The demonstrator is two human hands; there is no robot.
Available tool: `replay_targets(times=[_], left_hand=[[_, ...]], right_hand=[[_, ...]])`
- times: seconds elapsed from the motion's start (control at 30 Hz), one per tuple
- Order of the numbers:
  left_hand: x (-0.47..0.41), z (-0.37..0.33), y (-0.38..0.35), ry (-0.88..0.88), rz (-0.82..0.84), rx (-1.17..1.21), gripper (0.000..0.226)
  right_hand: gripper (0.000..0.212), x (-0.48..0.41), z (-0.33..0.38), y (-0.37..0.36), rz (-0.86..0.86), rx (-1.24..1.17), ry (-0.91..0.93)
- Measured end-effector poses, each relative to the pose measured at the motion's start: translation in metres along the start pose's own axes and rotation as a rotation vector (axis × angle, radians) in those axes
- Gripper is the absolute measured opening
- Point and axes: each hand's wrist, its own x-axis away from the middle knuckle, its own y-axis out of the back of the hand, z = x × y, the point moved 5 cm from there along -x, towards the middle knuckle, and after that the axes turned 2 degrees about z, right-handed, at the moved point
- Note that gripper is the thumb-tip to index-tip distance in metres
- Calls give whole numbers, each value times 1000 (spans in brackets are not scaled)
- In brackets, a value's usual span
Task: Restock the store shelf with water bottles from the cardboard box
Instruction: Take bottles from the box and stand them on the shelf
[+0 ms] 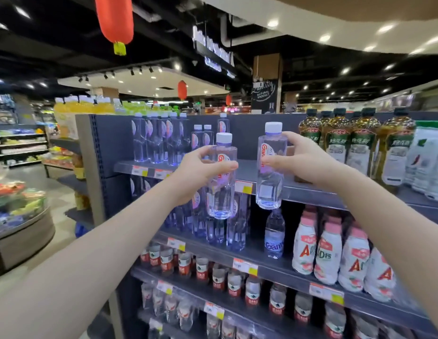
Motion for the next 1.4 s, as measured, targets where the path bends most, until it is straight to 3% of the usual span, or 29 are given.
replay_targets(times=[0.1, 0.17, 0.3, 0.4, 0.47, 0.6, 0.73, 0.83, 0.97, 1.07, 1.1, 1.23, 1.4], left_hand=[[-42, 4, 10, -22, 12, -26, 38], [-70, 5, 16, -43, 31, -29, 39], [-119, 12, 25, -73, 86, 16, 67], [-149, 22, 29, -98, 109, 30, 50], [-168, 29, 33, -108, 140, 25, 44], [-204, 43, 45, -138, 220, 69, 57], [-232, 51, 63, -164, 287, 116, 53], [-251, 58, 76, -179, 334, 115, 65], [-271, 65, 82, -192, 399, 123, 64], [-283, 72, 80, -183, 408, 145, 97], [-285, 74, 79, -185, 414, 155, 95], [-285, 78, 75, -195, 437, 200, 44], [-292, 77, 70, -184, 444, 244, 43]], right_hand=[[88, -38, -11, 4, -5, 10, -2], [69, -60, -15, 8, -22, 0, 9], [65, -97, -31, 13, -89, -10, -26], [59, -121, -46, 14, -162, -44, -82], [68, -135, -53, 11, -202, -43, -99], [61, -160, -68, -2, -263, -48, -121], [49, -187, -76, -19, -328, -46, -150], [47, -207, -80, -32, -344, -52, -171], [49, -223, -90, -36, -420, 11, -209], [49, -230, -102, -32, -457, 15, -244], [49, -231, -106, -30, -467, 14, -256], [48, -237, -119, -23, -497, 33, -294], [45, -242, -135, -12, -526, -28, -308]])
